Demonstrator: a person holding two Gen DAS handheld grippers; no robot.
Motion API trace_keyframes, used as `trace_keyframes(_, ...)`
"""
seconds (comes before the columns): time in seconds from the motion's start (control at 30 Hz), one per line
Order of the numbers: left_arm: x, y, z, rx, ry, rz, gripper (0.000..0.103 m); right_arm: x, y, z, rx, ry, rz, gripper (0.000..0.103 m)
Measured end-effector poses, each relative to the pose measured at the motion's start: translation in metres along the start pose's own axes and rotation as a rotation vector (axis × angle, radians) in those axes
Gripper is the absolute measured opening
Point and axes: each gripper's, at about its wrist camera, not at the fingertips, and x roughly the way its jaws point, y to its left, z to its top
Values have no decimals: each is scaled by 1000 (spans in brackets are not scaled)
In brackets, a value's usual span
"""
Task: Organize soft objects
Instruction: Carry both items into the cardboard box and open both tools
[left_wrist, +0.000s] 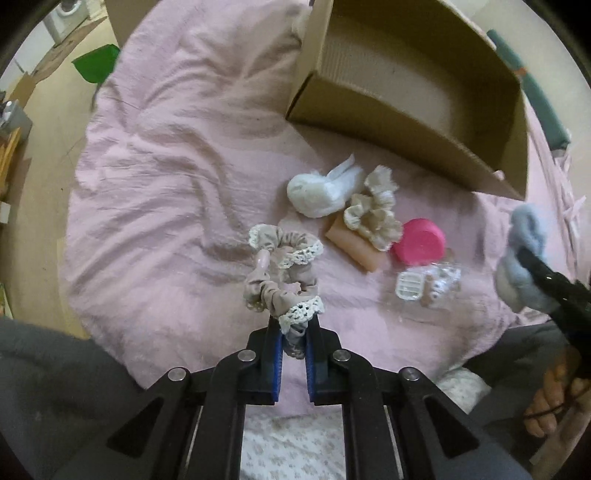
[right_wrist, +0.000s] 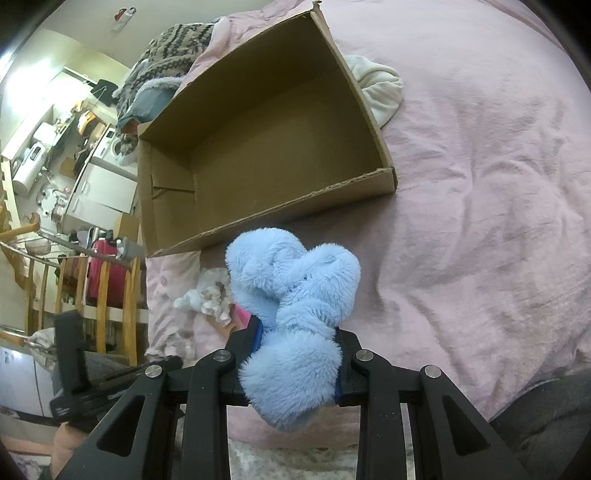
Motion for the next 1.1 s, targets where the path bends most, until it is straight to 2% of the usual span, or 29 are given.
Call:
trace_keyframes(0.17,-46,-6,1,46,-132,36,9,-8,8,0,-35,-15,23,31)
trace_keyframes(0.33,-70,-16,44,80,-261,67,9,-20,22,9,-82,-49,30,31)
trace_keyframes(0.4,-79,-29,54,119,-326,90,9,-25,26,16,-91,-67,34,31)
trace_keyframes(0.5,-87,-42,65,154,-387,80,9,-29,32,28,-104,-90,44,31)
trace_keyframes(0.77,-83,-71,117,201,-429,36,9,-30,50,70,-183,-173,24,31)
trace_keyframes(0.93,-62,-88,133,236,-457,19,9,-16,42,85,-165,-202,25,31)
trace_keyframes(1.0,-49,-92,139,215,-439,-3,9,-9,40,85,-168,-206,9,31)
trace_keyframes(1.1,-34,-99,139,241,-448,-3,9,1,37,84,-172,-201,-10,31)
